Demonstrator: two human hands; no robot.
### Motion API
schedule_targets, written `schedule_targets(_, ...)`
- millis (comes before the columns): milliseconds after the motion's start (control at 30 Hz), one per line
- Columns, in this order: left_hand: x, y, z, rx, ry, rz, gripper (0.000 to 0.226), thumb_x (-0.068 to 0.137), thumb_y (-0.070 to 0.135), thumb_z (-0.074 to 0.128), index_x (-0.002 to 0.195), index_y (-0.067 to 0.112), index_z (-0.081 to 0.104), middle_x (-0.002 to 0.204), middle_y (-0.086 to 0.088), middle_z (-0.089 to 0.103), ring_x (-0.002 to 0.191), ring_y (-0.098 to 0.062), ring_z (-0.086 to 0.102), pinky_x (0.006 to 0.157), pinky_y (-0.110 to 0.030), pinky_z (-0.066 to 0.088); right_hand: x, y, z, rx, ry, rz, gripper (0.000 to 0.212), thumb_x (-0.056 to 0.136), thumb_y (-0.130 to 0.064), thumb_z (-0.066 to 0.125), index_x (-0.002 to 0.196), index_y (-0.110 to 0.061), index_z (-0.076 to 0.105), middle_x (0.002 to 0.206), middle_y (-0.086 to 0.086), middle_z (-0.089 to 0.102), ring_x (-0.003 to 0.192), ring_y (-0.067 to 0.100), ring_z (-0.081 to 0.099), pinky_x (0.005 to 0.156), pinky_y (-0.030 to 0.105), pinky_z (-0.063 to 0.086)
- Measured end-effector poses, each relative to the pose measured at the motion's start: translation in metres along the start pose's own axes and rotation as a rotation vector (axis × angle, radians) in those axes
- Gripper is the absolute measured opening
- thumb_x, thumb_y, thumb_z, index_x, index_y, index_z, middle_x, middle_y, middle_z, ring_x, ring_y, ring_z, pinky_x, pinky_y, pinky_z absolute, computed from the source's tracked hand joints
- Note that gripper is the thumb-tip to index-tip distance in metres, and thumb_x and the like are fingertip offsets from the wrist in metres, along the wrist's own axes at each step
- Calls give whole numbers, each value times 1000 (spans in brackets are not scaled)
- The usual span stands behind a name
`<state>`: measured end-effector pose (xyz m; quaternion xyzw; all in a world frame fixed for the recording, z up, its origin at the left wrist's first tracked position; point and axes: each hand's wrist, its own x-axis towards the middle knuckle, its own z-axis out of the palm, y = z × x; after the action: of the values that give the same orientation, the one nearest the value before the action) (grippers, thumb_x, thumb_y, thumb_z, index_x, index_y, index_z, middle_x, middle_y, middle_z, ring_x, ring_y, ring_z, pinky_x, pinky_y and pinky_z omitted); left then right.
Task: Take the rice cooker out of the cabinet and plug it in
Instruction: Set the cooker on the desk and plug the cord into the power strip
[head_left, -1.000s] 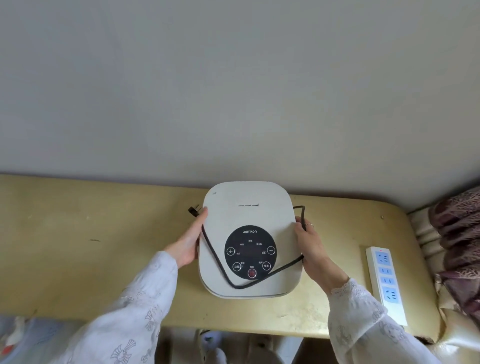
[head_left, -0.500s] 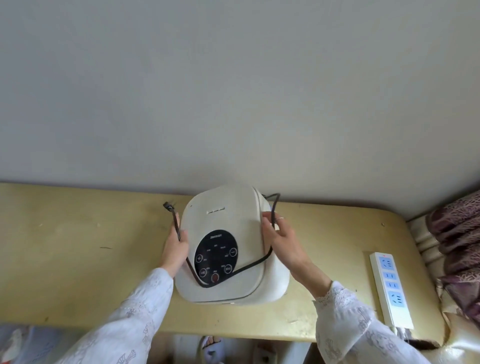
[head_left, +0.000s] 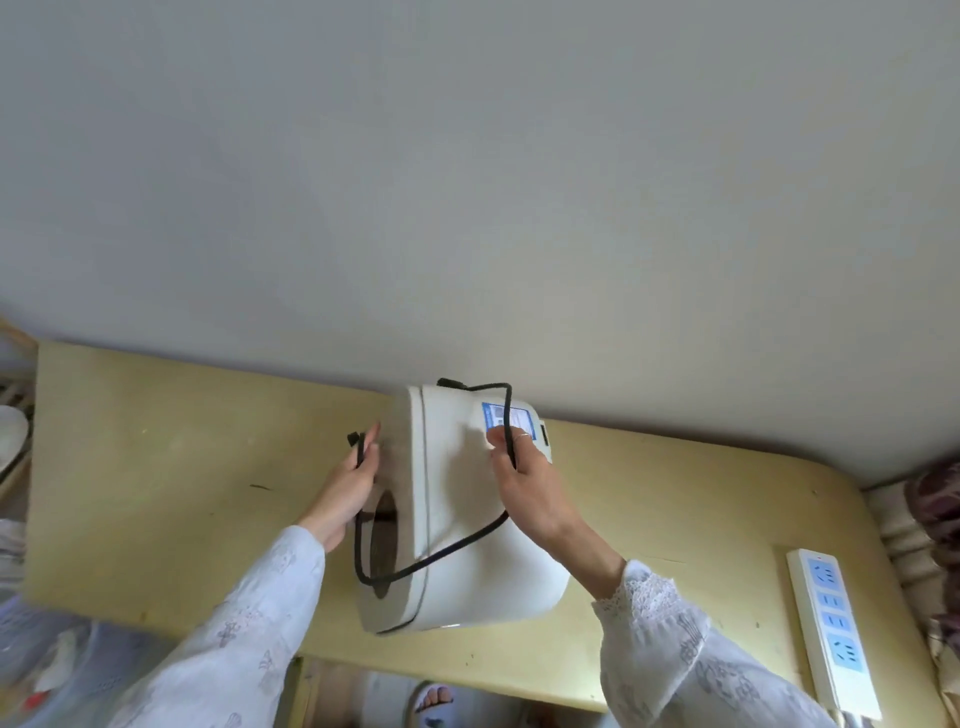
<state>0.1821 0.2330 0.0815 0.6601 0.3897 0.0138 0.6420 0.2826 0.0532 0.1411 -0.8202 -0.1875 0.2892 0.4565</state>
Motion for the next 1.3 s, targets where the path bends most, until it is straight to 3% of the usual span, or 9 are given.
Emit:
schedule_targets(100, 6, 9, -25, -23, 64, 60, 42, 99, 39, 29, 141, 42, 26, 151, 8, 29, 134, -9, 28, 110, -33, 23, 5, 1, 11, -62, -26, 16, 30, 100, -34, 36, 115, -14, 53, 100, 7, 63, 92, 29, 55, 79, 32, 41)
schedule_targets(267, 1, 6, -53, -69, 71, 114, 45, 97, 42, 29, 142, 42, 23, 141, 20, 29, 129, 3, 26, 109, -22, 21, 1, 2, 48, -61, -106, -81, 28, 101, -28, 33, 121, -17, 49, 107, 6, 65, 94, 32, 57, 74, 26, 37)
schedule_targets(333, 0, 0, -50, -41, 49, 136, 45, 99, 35, 29, 143, 38, 21, 144, 21, 26, 133, 3, 22, 114, -25, 16, 1, 3, 50, -34, -92, -86, 29, 101, -28, 34, 124, -21, 50, 118, 5, 66, 105, 31, 59, 80, 26, 39)
schedule_targets(500, 0, -6, -39, 87, 110, 176, 49, 99, 19, 34, 143, 36, 22, 144, 12, 30, 128, 0, 26, 107, -22, 17, 6, 6, 42, 12, -83, -81, 28, 99, -38, 38, 112, -21, 56, 107, 12, 69, 102, 31, 60, 86, 32, 44)
schedule_targets(733, 11, 4, -8, 187, 192, 258, 51, 96, 14, 40, 142, 33, 29, 146, 5, 40, 123, -5, 38, 101, -18, 24, -2, 25, 18, 101, 5, -57, 18, 97, -30, 47, 99, -16, 60, 83, -8, 65, 82, 12, 56, 67, 7, 39)
schedule_targets(933, 21, 6, 24, 336, 173, 292, 46, 97, 18, 35, 142, 26, 32, 143, -7, 40, 128, -17, 40, 98, -21, 25, 3, 25, -39, 679, 163, 185, 11, 95, -12, 52, 86, -9, 58, 46, -5, 57, 51, 9, 57, 77, 30, 51)
schedule_targets(1033, 17, 7, 27, 338, 207, 314, 44, 97, 14, 32, 140, 24, 35, 139, -10, 44, 125, -19, 42, 100, -26, 29, 10, 20, -70, 1094, 205, 247, 17, 95, -11, 52, 81, -4, 56, 44, -1, 45, 43, 12, 46, 62, 30, 58)
schedule_targets(1167, 10, 11, 31, 334, 280, 272, 42, 97, 10, 31, 138, 17, 38, 137, -11, 48, 126, -26, 44, 102, -31, 32, 25, 20, -106, 1385, 321, 393, 37, 101, -24, 38, 67, -10, 41, 45, 1, 38, 47, 13, 33, 44, 22, 42)
schedule_targets(1300, 2, 26, 41, 426, 326, 262, 39, 96, 10, 33, 134, 9, 42, 137, -15, 47, 127, -30, 43, 104, -40, 36, 31, 37, -131, 1230, 475, 429, 34, 98, -14, 18, 65, -17, 25, 52, -1, 23, 32, 9, 22, 32, 15, 19)
